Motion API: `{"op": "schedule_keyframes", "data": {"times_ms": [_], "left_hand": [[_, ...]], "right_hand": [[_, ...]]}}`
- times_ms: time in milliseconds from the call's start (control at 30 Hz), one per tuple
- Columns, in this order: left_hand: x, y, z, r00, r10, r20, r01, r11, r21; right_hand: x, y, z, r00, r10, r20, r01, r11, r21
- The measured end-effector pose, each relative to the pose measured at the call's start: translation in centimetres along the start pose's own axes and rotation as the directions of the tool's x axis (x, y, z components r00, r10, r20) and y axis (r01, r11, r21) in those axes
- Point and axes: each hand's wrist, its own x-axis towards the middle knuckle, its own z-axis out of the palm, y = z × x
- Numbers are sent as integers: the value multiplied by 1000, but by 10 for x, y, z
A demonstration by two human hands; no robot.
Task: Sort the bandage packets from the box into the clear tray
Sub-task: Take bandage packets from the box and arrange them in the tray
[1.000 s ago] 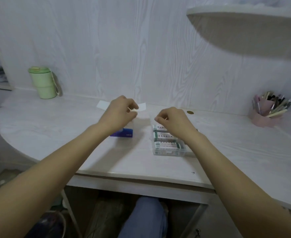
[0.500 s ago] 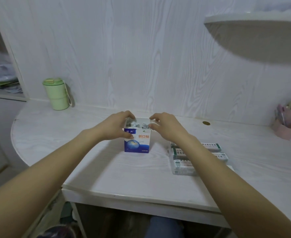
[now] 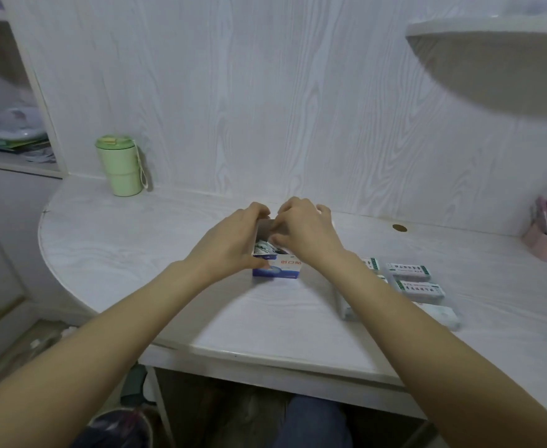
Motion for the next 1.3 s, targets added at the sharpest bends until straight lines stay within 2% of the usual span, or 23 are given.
{"op": "schedule_keyframes", "data": {"times_ms": [133,300,367,533,700,800,967,1067,1300], "left_hand": [[-5,0,2,999,18,-33,-18,1000,19],[-8,0,3,998,29,-48,-28,999,26],[-9,1,3,998,30,-55,-29,999,25],[-9,0,3,998,37,-48,-36,999,27],[-6,1,3,998,50,-40,-48,998,47],[-6,1,2,999,44,-32,-42,998,48],[2,1,-1,1000,10,22,-10,999,31],[12,-2,-3,998,-18,67,15,999,41],[41,-4,-12,973,-69,221,60,997,48]], "right_hand": [[-2,-7,7,999,-20,51,21,999,-36],[-2,-6,6,998,13,63,-17,998,58],[-1,-7,5,996,11,93,-13,1000,20],[-1,-5,2,998,3,56,-3,1000,0],[-2,-1,6,999,-45,31,51,972,-228],[-3,1,8,997,-69,27,73,960,-269],[-4,7,6,991,-113,-70,98,976,-194],[-3,10,-4,979,-153,-137,120,967,-226],[17,16,-21,993,-15,-116,-1,990,-140]]}}
